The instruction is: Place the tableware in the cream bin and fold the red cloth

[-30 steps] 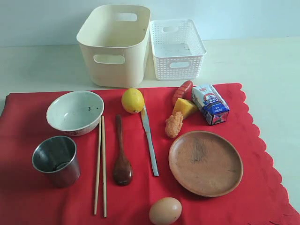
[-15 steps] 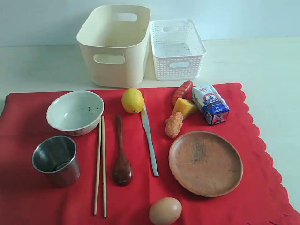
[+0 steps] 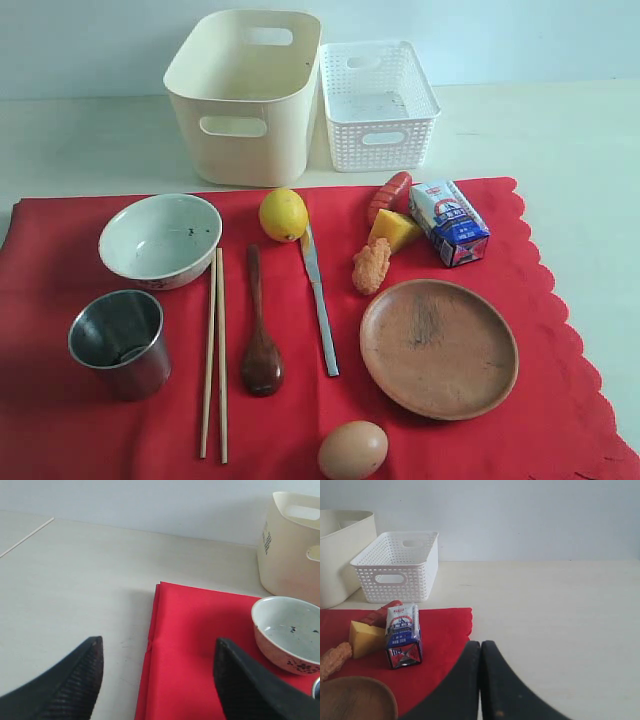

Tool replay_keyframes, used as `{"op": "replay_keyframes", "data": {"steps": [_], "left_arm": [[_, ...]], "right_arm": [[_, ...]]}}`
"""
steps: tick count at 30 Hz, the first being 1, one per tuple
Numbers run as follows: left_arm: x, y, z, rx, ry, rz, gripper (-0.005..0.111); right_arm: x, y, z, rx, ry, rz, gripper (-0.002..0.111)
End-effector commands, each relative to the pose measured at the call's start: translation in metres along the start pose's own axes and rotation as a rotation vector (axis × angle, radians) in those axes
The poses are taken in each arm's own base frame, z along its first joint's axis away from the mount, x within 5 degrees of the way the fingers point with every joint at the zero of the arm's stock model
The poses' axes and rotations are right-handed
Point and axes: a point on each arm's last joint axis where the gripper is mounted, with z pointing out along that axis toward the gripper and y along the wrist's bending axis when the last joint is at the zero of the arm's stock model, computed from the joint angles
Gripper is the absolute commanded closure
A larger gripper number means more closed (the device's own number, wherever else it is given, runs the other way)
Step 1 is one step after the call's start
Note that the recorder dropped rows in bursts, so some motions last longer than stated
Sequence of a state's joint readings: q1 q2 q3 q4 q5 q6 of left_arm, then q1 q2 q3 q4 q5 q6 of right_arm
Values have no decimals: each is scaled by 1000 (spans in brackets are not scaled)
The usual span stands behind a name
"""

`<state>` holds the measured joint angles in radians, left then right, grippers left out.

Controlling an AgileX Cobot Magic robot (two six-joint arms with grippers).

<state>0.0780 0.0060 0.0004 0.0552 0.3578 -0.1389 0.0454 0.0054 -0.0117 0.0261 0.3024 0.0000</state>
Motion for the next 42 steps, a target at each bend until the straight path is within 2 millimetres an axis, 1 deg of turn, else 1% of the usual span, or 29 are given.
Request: {"op": "replay_keyframes", "data": {"steps": [1,4,22,36,42], "left_arm": [[-1,0,0,-2,-12,9,45],[-1,0,0,-2,-12,9,45],[-1,0,0,-2,-12,9,45],[-1,0,0,-2,-12,9,45],[-1,0,0,-2,-12,9,45]], "right_arm": [[-18,1,-4,-3,-53,0,108],[-30,1,-3,-2,-39,0,108],[-78,2,14,0,42,1,108],[-101,2,38,2,107,1,108],[-109,2,51,3,129,2,108]]}}
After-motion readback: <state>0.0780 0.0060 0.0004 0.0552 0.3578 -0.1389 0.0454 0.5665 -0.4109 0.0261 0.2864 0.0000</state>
